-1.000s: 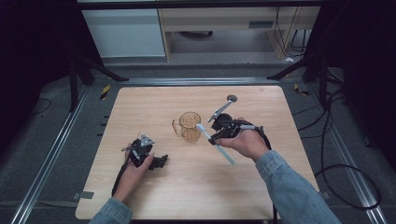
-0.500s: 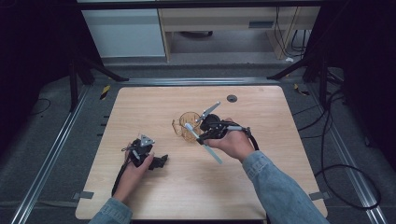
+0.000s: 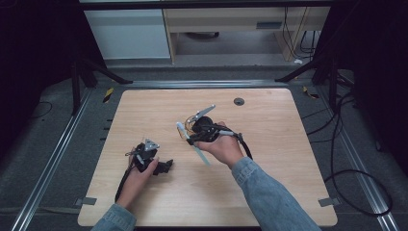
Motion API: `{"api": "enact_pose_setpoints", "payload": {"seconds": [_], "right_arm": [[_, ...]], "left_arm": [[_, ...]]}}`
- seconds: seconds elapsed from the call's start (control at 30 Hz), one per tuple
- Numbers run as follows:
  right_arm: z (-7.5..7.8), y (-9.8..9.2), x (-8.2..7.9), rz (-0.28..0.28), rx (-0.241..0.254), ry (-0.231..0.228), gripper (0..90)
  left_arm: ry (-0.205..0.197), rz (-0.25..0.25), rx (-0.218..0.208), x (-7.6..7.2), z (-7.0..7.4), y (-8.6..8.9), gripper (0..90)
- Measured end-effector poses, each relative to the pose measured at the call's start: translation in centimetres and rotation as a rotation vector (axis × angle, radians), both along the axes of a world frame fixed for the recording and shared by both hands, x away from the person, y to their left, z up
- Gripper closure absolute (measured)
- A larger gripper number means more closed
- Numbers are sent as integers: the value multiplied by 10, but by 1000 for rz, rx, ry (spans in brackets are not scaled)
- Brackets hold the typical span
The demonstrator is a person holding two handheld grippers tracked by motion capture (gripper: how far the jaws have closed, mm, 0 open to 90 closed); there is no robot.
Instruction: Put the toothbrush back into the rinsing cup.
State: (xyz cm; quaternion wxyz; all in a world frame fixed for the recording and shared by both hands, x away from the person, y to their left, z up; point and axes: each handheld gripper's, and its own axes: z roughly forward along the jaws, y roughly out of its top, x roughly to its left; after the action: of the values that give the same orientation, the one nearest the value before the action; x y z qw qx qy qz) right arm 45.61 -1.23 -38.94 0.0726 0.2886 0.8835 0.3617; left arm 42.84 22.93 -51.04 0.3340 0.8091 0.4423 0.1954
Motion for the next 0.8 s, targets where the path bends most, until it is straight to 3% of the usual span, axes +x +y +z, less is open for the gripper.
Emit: {"api": "enact_pose_setpoints", "payload": {"seconds": [0.8], "right_arm": [[-6, 23, 1, -62, 81, -68, 794]], "left_arm": [[1, -4, 0, 0, 0, 0, 0]]}}
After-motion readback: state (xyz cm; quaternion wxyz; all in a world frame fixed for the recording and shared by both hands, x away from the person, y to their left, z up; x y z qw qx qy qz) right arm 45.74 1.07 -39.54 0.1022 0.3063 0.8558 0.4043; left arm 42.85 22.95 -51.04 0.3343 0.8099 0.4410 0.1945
